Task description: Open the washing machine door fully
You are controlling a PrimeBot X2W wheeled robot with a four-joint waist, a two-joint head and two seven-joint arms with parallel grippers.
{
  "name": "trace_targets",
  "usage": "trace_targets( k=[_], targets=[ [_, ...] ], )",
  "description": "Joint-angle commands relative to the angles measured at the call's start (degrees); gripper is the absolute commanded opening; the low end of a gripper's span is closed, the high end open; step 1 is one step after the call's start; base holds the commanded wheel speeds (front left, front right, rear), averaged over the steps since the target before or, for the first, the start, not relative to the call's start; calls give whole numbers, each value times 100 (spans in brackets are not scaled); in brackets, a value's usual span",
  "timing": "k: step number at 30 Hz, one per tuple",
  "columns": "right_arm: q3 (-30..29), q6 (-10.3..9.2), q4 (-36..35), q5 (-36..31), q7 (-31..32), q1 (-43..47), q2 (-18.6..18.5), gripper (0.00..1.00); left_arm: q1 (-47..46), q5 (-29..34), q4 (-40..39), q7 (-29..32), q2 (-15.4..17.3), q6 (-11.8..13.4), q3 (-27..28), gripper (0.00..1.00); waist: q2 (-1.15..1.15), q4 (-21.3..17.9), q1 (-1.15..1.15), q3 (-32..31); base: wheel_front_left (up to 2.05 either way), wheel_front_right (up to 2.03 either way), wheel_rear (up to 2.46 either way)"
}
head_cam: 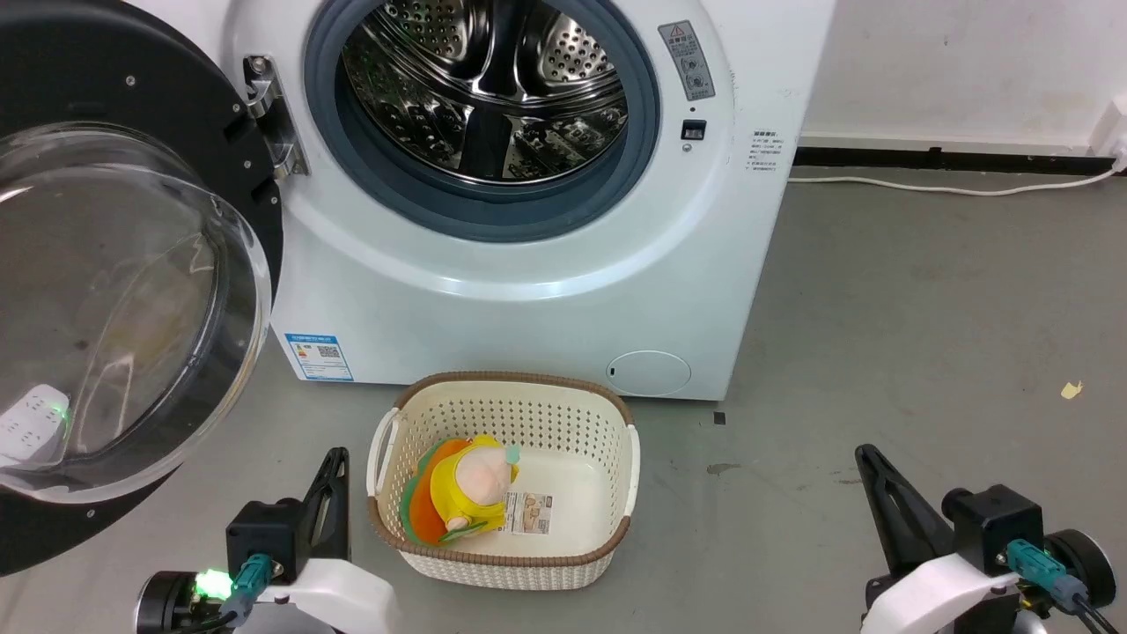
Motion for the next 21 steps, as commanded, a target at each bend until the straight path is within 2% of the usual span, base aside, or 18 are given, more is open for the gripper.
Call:
trace_targets(
  k=[1, 21],
  targets=[
    [-1, 5, -26, -43, 3, -78, 28, 0, -88, 51, -25, 2, 2, -32, 1, 0, 0, 0, 0, 0, 0, 0, 0],
    [-1, 5, -26, -43, 3, -78, 28, 0, -88, 51, -25, 2, 2, -32, 1, 0, 0, 0, 0, 0, 0, 0, 0]
  ],
)
